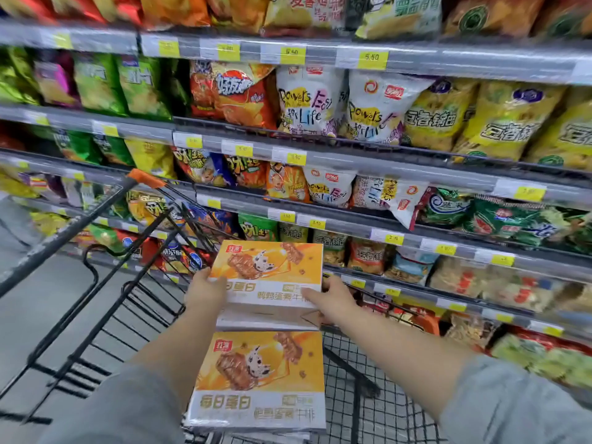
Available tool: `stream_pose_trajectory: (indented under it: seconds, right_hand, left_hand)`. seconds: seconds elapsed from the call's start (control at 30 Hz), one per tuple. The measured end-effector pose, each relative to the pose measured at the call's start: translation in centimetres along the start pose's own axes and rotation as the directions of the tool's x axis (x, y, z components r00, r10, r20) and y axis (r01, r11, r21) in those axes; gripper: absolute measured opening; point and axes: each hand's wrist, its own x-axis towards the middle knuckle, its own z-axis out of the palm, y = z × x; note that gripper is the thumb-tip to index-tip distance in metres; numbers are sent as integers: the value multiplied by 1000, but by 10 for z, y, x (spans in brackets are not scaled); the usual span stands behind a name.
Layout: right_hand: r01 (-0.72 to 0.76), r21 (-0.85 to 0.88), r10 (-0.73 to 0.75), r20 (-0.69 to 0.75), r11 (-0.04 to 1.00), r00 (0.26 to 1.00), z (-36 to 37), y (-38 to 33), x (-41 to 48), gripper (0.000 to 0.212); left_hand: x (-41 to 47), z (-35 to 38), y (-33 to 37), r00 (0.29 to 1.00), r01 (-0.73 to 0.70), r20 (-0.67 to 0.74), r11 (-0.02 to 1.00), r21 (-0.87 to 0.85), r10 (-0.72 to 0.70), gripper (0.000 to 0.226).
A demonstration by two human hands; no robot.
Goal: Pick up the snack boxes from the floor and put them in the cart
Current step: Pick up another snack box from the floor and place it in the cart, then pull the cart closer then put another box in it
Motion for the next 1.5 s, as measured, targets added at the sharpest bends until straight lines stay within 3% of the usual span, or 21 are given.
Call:
stream_pose_trajectory:
  seconds: [0.1,0.2,0.4,0.53,0.6,0.73,0.8,0.9,0.97,1.07,1.1,1.37,1.5]
  right_hand:
    - [1,11,-1,10,1000,1000,-6,1,-7,45]
    - [-12,-55,11,-15,998,1000,-11,12,-15,43]
    - [80,-194,-87,-26,978,996,-24,53,-48,27]
    - [89,-308,-62,95,947,994,-44,107,-81,21]
    - [84,-394,-10,188,915,982,-50,139,-99,30]
    - [77,-553,116,306,830,945,-51,198,-131,38]
    - [145,-639,154,388,756,909,-50,221,-145,42]
    - [235,-714,219,482,660,849,-45,250,-165,38]
    - [260,-719,217,498,644,840,-43,265,-171,46]
    - [244,-715,189,468,655,863,-47,277,-178,46]
    - [232,-712,192,461,663,866,-50,279,-178,44]
    - [228,-680,143,444,697,885,-59,308,-189,37]
    - [223,-687,122,416,692,901,-67,325,-203,34]
  left_hand:
    - [-11,2,10,986,-112,-112,987,113,124,54]
    - [-39,13,23,963,-192,-170,974,118,210,43]
    - [-109,44,25,934,-351,-72,936,13,350,29]
    - [-169,73,-2,958,-288,-37,954,-82,286,33]
    - [-204,92,-20,965,-261,-33,964,-41,260,32]
    - [-256,124,-63,944,-224,279,965,140,179,17]
    - [-272,133,-83,919,-298,344,909,291,191,14]
    - [-294,142,-106,886,-279,454,888,364,93,11]
    - [-307,146,-122,836,-333,548,802,496,8,27]
    - [-322,149,-144,780,-523,625,512,682,-35,42]
    - [-325,150,-147,774,-549,633,475,688,-23,43]
    - [-336,175,-151,774,-522,619,419,743,-133,39]
    - [-329,190,-179,710,-588,691,425,689,-138,40]
